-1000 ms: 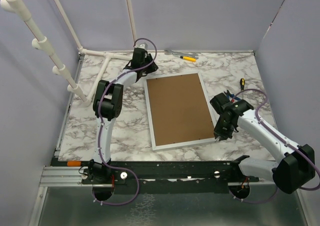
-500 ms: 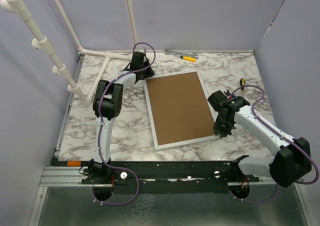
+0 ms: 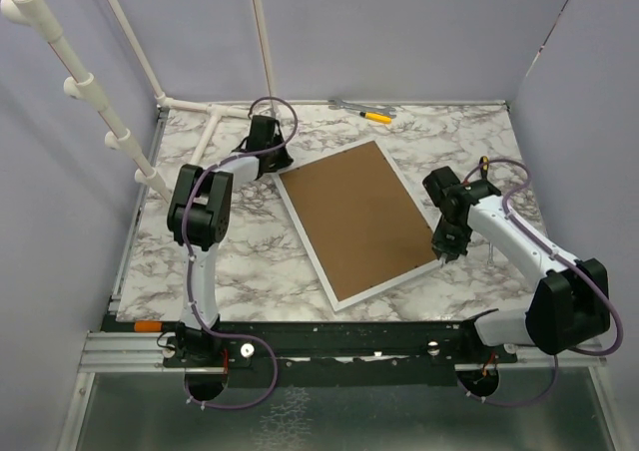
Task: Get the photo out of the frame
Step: Adjust the photo frame at the center of the board.
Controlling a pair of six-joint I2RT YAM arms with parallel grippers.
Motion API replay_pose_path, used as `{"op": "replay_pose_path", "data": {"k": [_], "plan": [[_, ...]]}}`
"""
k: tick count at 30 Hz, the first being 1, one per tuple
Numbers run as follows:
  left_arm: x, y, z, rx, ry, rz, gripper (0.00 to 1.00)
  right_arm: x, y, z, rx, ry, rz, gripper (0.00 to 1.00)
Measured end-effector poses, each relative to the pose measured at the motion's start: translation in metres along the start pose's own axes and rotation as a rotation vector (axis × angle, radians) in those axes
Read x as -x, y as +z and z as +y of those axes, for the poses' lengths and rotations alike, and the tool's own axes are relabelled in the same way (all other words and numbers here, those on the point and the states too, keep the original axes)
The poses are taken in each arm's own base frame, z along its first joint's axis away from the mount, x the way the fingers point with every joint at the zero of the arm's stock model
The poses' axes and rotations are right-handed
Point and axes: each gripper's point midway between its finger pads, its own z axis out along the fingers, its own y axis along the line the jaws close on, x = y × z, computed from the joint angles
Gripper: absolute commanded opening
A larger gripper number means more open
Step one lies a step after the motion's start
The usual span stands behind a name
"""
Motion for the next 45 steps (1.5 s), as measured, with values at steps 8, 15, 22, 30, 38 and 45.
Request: {"op": "replay_pose_path", "data": {"k": [8,15,22,30,38,45], "plan": [[-0.031,-0.043,0.024,0.090,-0.098,0.010,0.00,0.016,0.005,0.002,0.000,-0.022,0.004,0.00],[-0.057,-0.085,0.042,0.144,-0.189,-0.008,0.00,0.050,0.012,0.014,-0.023,-0.028,-0.022,0.00],[-0.078,-0.124,0.049,0.154,-0.223,-0.016,0.00,0.098,0.022,0.029,0.020,0.025,-0.091,0.01],[-0.108,-0.145,0.055,0.157,-0.217,0.009,0.00,0.133,0.028,0.048,0.047,0.017,-0.143,0.01],[-0.155,-0.163,0.041,0.120,-0.165,0.083,0.00,0.163,0.021,0.062,0.089,0.038,-0.212,0.01],[-0.180,-0.178,0.028,0.095,-0.136,0.143,0.00,0.181,0.010,0.077,0.128,0.067,-0.262,0.01]]}}
